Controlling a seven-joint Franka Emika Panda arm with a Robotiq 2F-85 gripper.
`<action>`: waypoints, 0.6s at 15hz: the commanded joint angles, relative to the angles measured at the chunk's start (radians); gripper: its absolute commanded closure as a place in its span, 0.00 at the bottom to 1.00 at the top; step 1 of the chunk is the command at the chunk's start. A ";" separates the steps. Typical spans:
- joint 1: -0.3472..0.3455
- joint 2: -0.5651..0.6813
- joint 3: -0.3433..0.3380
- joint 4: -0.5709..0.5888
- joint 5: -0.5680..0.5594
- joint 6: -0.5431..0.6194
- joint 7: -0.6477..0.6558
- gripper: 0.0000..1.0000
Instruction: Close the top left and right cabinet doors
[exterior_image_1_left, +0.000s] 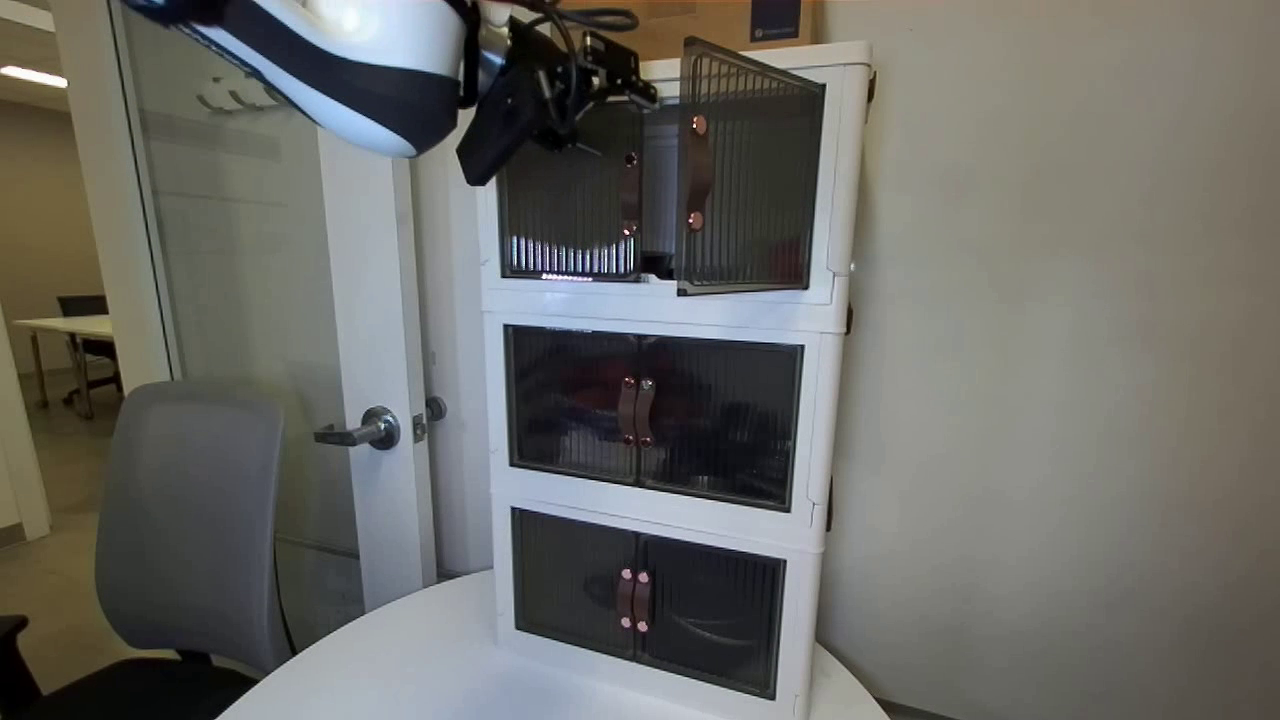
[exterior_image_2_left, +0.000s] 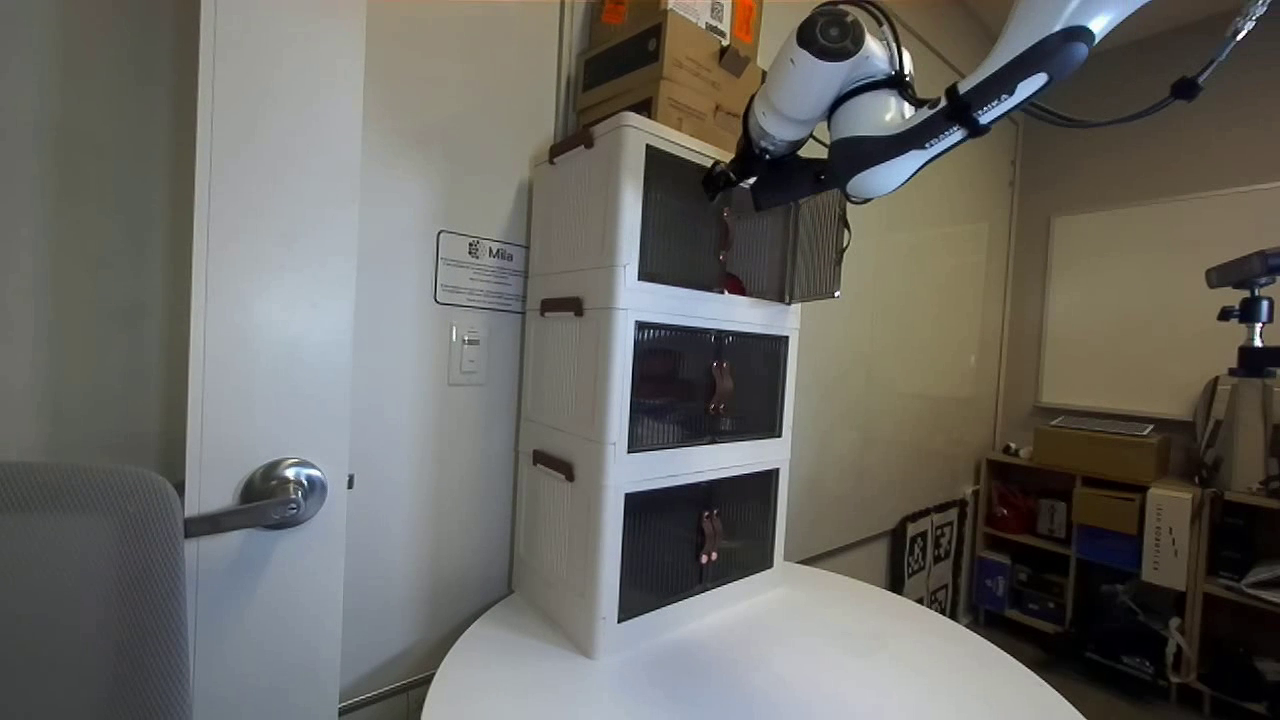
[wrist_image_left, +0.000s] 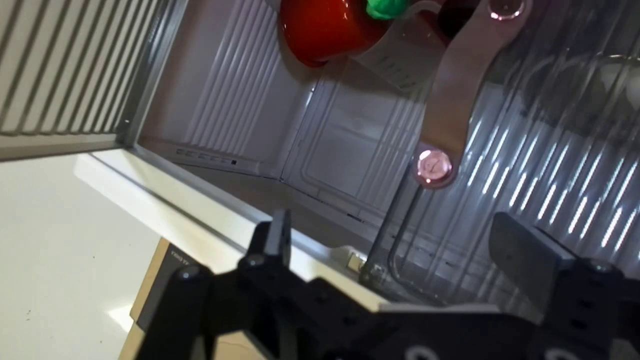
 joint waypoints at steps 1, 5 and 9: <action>0.004 0.044 -0.002 0.066 -0.015 -0.008 0.013 0.00; -0.020 -0.030 0.011 -0.019 0.083 0.047 -0.049 0.00; -0.087 -0.179 0.067 -0.248 0.413 0.183 -0.290 0.00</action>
